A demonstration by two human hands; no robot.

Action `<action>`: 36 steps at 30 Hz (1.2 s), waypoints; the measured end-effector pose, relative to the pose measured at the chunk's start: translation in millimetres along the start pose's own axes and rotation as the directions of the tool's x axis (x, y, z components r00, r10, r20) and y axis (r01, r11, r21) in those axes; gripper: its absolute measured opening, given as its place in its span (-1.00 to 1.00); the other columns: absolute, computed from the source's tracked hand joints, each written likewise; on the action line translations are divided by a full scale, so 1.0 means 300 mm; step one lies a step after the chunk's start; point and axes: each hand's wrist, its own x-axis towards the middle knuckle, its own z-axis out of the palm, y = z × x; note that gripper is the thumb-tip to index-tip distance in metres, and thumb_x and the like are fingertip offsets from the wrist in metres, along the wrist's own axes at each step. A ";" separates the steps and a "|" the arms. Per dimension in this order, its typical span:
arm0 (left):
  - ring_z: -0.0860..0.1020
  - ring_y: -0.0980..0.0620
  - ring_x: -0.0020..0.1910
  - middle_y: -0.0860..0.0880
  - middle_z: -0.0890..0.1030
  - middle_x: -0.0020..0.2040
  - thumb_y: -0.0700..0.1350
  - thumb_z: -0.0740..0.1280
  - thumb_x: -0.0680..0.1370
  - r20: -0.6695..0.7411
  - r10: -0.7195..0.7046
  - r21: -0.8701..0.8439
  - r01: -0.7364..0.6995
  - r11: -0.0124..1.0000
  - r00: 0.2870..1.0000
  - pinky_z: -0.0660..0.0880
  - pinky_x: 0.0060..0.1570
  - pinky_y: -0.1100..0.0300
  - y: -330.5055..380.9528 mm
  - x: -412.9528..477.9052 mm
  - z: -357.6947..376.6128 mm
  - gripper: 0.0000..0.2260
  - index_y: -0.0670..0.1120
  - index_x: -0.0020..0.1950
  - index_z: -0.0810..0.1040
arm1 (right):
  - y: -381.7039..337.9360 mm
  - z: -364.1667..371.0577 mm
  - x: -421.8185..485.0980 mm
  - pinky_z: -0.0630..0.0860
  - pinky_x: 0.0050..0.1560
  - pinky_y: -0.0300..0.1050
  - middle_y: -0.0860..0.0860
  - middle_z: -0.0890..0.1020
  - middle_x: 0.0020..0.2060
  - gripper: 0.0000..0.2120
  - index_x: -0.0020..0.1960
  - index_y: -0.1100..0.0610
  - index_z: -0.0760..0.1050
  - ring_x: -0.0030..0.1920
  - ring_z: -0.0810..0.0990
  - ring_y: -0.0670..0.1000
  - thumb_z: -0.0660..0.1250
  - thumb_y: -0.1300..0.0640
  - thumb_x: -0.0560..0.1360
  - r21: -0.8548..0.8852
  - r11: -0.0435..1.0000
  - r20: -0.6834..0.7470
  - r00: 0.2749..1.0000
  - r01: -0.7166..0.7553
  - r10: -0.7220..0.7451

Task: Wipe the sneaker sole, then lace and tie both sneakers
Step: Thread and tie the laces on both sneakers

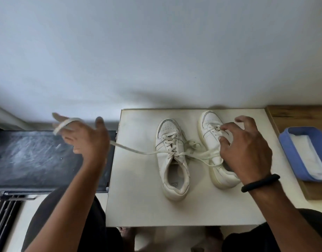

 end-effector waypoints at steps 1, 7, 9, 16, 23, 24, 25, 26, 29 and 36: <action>0.12 -0.34 0.59 -0.25 -0.02 0.67 0.02 0.38 0.61 0.016 0.094 0.086 -0.095 0.992 0.995 0.20 0.45 -0.36 0.003 -0.035 0.014 -0.13 -0.15 0.69 -0.13 | -0.004 0.005 -0.001 0.55 -0.18 -0.01 0.09 0.48 0.32 -0.73 0.14 0.02 0.63 0.14 0.58 0.21 0.49 0.12 0.44 -0.017 1.000 -0.022 1.000 0.012 -0.013; 0.63 -0.04 0.23 -0.01 0.68 0.25 -0.08 0.41 0.62 0.535 0.533 0.020 -0.640 0.768 0.655 0.47 0.23 0.10 -0.039 -0.192 0.082 -0.77 -0.03 0.27 0.66 | -0.031 0.079 -0.007 0.57 -0.02 -0.01 -0.04 0.65 -0.06 -0.84 -0.02 0.01 0.65 -0.08 0.60 0.07 0.48 0.20 0.43 0.289 0.941 0.068 0.977 0.176 -0.203; 0.66 0.02 0.13 0.04 0.71 0.16 -0.09 0.42 0.62 0.698 0.541 -0.072 -0.706 0.705 0.469 0.52 0.18 0.17 -0.046 -0.246 0.107 -0.83 -0.01 0.19 0.70 | -0.078 0.122 -0.039 0.56 0.01 0.00 -0.08 0.66 -0.10 -0.88 -0.04 -0.02 0.64 -0.08 0.60 0.02 0.46 0.16 0.46 0.353 0.916 0.198 0.942 0.189 -0.271; 0.62 0.06 0.09 0.08 0.63 0.16 -0.11 0.43 0.61 0.759 0.579 -0.131 -0.799 0.586 0.300 0.56 0.05 0.10 -0.064 -0.248 0.128 -0.86 0.04 0.15 0.67 | -0.128 0.175 -0.074 0.53 0.06 0.04 -0.11 0.63 -0.06 -0.93 -0.01 -0.03 0.59 -0.04 0.62 0.00 0.40 0.06 0.50 0.289 0.915 0.314 0.875 0.280 -0.367; 0.63 0.15 -0.04 0.10 0.64 0.03 -0.12 0.43 0.60 0.804 0.544 -0.156 -0.797 0.584 0.241 0.55 0.02 0.17 -0.045 -0.239 0.120 -0.94 0.01 0.04 0.67 | -0.139 0.148 -0.085 0.34 -0.12 -0.18 -0.11 0.59 -0.04 -0.89 -0.09 -0.05 0.48 -0.10 0.59 0.00 0.41 -0.01 0.52 0.211 0.917 0.336 0.855 0.340 -0.394; 0.63 0.11 -0.05 0.08 0.65 0.00 -0.11 0.43 0.60 0.808 0.526 -0.128 -0.793 0.595 0.264 0.55 0.02 0.13 -0.044 -0.237 0.121 -0.96 -0.01 0.02 0.68 | -0.141 0.147 -0.086 0.31 -0.12 -0.19 -0.10 0.58 -0.07 -0.85 -0.13 -0.05 0.44 -0.11 0.58 0.00 0.41 0.01 0.52 0.203 0.920 0.338 0.858 0.336 -0.388; 0.63 0.07 -0.05 0.07 0.66 -0.03 -0.10 0.42 0.61 0.815 0.507 -0.100 -0.795 0.598 0.279 0.55 0.02 0.09 -0.043 -0.237 0.120 -0.95 -0.01 0.01 0.68 | -0.141 0.145 -0.084 0.31 -0.13 -0.19 -0.10 0.57 -0.09 -0.82 -0.17 -0.05 0.41 -0.11 0.58 0.00 0.41 0.02 0.52 0.205 0.923 0.342 0.860 0.326 -0.380; 0.62 0.05 -0.05 0.06 0.67 -0.04 -0.08 0.41 0.61 0.821 0.494 -0.081 -0.800 0.594 0.284 0.56 0.01 0.05 -0.042 -0.240 0.118 -0.94 -0.02 0.00 0.68 | -0.138 0.143 -0.080 0.33 -0.15 -0.18 -0.10 0.58 -0.12 -0.81 -0.18 -0.04 0.41 -0.12 0.58 -0.01 0.41 0.03 0.51 0.214 0.927 0.344 0.864 0.309 -0.367; 0.63 0.04 -0.08 0.07 0.68 -0.08 -0.04 0.39 0.59 0.823 0.488 -0.051 -0.817 0.574 0.291 0.58 -0.04 0.01 -0.036 -0.252 0.106 -0.93 -0.01 -0.02 0.64 | -0.130 0.133 -0.068 0.48 -0.19 -0.15 -0.12 0.61 -0.20 -0.85 -0.16 -0.02 0.48 -0.17 0.59 -0.06 0.43 0.00 0.49 0.246 0.934 0.346 0.877 0.259 -0.334; 0.63 0.05 -0.06 0.09 0.70 -0.08 0.02 0.36 0.62 0.867 0.404 -0.003 -0.806 0.593 0.293 0.56 -0.01 0.07 -0.001 -0.257 0.083 -0.82 0.01 0.15 0.67 | -0.105 0.113 -0.048 0.31 -0.16 -0.21 -0.18 0.48 -0.38 -0.90 -0.11 -0.03 0.51 -0.30 0.48 -0.07 0.42 0.03 0.52 0.208 0.922 0.313 0.871 0.325 -0.378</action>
